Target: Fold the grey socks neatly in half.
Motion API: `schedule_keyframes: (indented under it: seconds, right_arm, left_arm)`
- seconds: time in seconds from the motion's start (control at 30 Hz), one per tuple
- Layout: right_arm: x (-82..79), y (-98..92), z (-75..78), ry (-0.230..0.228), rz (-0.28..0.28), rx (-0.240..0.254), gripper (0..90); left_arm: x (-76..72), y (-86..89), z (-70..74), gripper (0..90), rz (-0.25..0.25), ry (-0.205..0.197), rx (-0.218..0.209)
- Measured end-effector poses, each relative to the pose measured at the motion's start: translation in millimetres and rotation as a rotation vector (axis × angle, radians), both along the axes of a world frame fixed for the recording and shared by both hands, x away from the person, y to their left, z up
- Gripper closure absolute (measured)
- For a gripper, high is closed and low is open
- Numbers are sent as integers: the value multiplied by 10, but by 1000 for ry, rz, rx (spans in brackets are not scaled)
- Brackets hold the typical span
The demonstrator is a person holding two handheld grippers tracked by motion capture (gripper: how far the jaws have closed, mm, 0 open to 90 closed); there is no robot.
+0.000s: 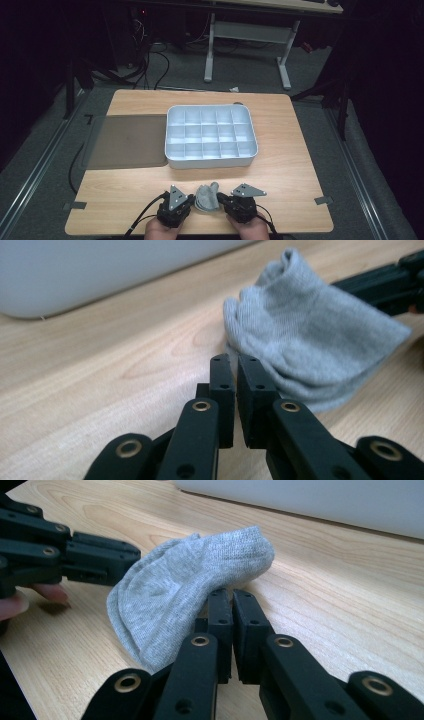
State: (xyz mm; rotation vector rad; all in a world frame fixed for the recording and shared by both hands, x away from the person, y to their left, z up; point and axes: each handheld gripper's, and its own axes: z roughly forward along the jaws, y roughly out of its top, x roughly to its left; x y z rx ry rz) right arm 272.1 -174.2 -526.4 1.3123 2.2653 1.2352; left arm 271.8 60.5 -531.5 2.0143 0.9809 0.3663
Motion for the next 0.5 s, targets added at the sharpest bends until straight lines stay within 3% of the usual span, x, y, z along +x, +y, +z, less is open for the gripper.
schedule_keyframes:
  seconds: [0.5]
  right_arm:
    - [-47,-42,40,-10,-2,22,874]
  left_arm:
    - [-26,-138,2,854,-27,-10,12]
